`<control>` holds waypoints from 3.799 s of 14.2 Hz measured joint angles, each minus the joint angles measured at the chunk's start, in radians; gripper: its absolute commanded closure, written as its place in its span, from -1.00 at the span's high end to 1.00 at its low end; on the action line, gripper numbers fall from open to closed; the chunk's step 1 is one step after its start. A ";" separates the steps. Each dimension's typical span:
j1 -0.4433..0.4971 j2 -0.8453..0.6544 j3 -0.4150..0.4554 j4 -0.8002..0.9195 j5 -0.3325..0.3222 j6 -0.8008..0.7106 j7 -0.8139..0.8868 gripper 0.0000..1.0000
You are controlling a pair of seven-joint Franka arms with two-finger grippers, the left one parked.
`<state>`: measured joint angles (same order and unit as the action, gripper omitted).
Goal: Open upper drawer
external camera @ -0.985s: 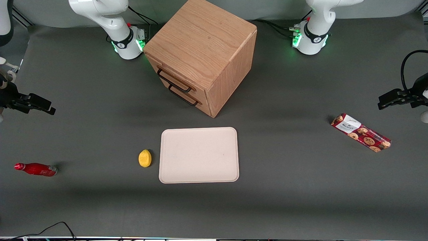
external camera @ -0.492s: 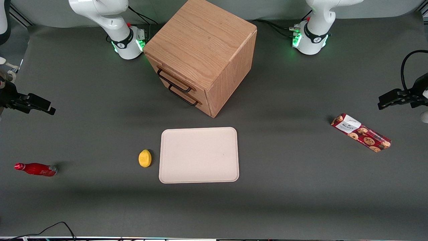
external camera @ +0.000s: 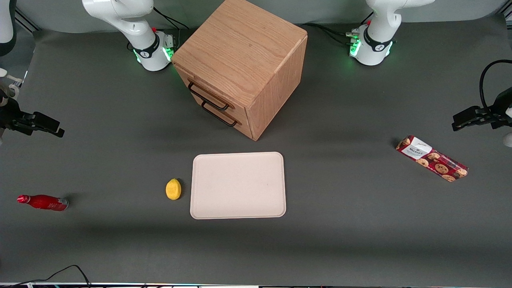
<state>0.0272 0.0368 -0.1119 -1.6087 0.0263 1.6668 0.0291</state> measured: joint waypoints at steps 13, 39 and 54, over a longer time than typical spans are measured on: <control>0.324 -0.010 0.077 0.003 -0.001 -0.098 0.004 1.00; 0.612 0.075 -0.039 -0.129 0.222 -0.045 -0.234 1.00; 0.618 0.075 -0.034 -0.289 0.237 0.064 -0.311 1.00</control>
<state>0.6450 0.1115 -0.1455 -1.8978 0.2629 1.7306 -0.2822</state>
